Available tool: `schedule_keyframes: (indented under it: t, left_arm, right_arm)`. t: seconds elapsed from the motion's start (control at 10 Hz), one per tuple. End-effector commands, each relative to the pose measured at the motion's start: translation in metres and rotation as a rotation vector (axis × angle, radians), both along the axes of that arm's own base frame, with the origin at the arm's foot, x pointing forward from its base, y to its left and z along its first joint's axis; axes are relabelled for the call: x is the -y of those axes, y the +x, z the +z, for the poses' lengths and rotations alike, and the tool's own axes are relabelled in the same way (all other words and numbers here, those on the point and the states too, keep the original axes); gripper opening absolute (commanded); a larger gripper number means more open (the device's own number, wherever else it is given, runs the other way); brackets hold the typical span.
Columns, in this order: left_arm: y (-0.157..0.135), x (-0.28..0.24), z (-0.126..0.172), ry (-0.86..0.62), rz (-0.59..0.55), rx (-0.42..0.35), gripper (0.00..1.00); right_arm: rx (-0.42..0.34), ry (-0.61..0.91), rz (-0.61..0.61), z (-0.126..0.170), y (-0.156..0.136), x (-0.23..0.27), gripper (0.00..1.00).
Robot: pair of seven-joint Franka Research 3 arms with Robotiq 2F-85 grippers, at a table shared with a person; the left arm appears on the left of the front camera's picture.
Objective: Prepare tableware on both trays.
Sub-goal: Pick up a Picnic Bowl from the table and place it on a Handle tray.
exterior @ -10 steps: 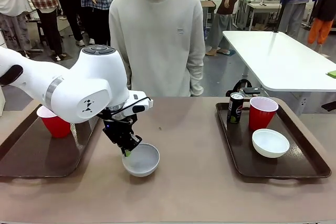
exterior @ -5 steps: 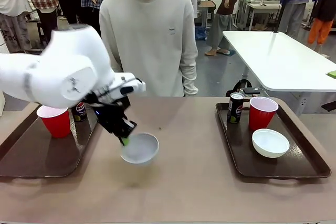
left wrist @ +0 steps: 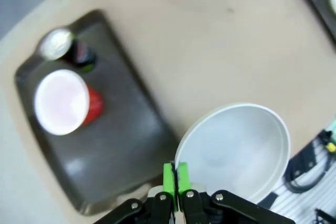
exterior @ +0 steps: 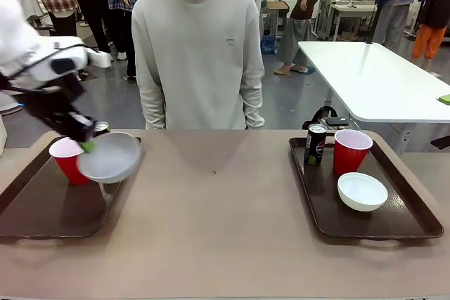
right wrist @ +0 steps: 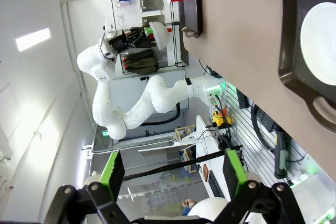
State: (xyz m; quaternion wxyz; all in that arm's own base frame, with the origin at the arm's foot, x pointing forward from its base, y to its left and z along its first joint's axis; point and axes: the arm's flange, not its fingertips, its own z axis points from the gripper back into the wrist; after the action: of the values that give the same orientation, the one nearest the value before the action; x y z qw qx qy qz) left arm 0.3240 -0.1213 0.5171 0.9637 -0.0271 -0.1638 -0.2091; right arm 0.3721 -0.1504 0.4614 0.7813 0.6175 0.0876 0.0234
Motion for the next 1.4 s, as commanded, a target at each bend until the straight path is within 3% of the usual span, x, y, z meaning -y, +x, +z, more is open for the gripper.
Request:
schedule_keyframes:
  t: [0.0,0.2,0.3,0.7,0.9,1.0,1.3]
  left_arm:
    - [0.021,-0.040,-0.018,0.038,0.008,-0.067,0.00]
    - [0.037,-0.066,-0.027,0.041,0.047,-0.098,0.00]
    - [0.017,-0.054,-0.016,0.027,0.041,-0.053,0.00]
    - [0.022,-0.060,-0.020,0.033,0.040,-0.065,0.03]
    - [0.064,-0.098,-0.088,0.070,0.133,-0.195,0.03]
    - [0.072,-0.112,-0.110,0.074,0.153,-0.239,0.03]
    - [0.071,-0.126,-0.135,0.079,0.139,-0.298,0.03]
  right_arm:
    - [-0.016,0.006,-0.002,0.003,-0.002,-0.001,0.99]
    - [-0.016,0.006,-0.002,0.003,-0.002,-0.001,0.99]
    - [-0.016,0.006,-0.002,0.003,-0.002,-0.001,0.99]
    - [-0.016,0.006,-0.002,0.003,-0.002,-0.001,0.99]
    - [-0.016,0.006,-0.002,0.003,-0.002,-0.001,0.99]
    - [-0.016,0.006,-0.002,0.003,-0.002,-0.001,0.99]
    - [-0.016,0.006,-0.002,0.003,-0.002,-0.001,0.99]
